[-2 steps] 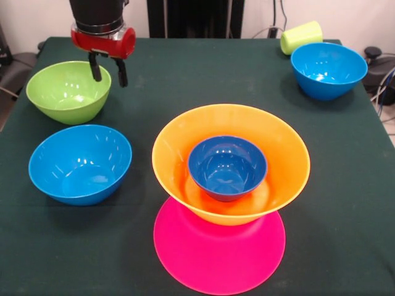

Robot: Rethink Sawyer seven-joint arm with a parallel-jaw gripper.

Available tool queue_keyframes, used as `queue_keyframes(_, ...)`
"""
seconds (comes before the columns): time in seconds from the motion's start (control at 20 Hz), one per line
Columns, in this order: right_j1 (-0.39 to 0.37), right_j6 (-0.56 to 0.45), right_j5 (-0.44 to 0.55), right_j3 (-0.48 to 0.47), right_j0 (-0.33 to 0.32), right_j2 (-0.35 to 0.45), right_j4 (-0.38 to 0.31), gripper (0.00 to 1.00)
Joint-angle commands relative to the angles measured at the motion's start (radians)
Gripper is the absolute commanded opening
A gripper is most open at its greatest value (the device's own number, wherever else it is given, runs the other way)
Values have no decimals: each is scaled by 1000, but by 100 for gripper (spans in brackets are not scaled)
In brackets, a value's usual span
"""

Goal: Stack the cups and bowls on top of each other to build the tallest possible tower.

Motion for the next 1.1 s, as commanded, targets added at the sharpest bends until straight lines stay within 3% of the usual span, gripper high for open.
queue_keyframes(0.05,56,94,-66,31,60,-146,-81,100)
queue_keyframes(1.1,30,28,-78,44,73,-169,-96,100)
